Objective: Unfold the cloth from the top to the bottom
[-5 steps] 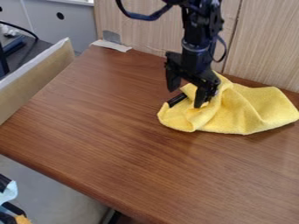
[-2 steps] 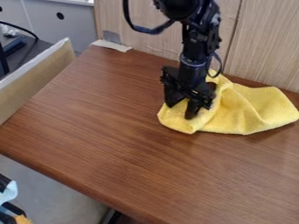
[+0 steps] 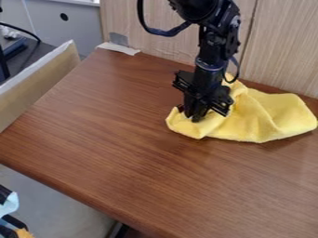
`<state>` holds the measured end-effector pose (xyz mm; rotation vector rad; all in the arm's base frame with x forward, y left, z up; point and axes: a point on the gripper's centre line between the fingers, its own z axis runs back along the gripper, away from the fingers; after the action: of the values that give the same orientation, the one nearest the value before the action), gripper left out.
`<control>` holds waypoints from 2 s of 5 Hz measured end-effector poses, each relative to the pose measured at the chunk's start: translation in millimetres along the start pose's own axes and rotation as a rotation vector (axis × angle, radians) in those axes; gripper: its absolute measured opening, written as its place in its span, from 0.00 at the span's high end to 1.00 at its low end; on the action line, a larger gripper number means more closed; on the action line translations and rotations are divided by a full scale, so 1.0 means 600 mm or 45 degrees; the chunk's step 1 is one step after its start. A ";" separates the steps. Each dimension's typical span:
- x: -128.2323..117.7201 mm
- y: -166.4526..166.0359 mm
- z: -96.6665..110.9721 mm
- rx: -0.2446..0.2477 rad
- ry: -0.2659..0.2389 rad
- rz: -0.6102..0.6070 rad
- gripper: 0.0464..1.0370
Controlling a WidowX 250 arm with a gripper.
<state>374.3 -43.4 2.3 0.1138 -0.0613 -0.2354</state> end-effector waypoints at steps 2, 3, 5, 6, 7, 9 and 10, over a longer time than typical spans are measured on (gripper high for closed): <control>0.007 0.002 -0.001 0.013 -0.010 0.015 0.99; 0.022 0.011 0.012 0.038 -0.061 0.021 0.99; 0.040 -0.020 0.081 0.019 -0.233 -0.091 0.99; 0.026 -0.057 0.116 -0.016 -0.311 -0.211 0.99; -0.004 -0.092 0.129 -0.044 -0.340 -0.341 0.99; -0.075 -0.149 0.140 -0.082 -0.378 -0.583 0.99; -0.118 -0.163 0.141 -0.090 -0.377 -0.689 0.99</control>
<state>276.6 -130.1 71.5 0.0222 -0.3178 -0.7941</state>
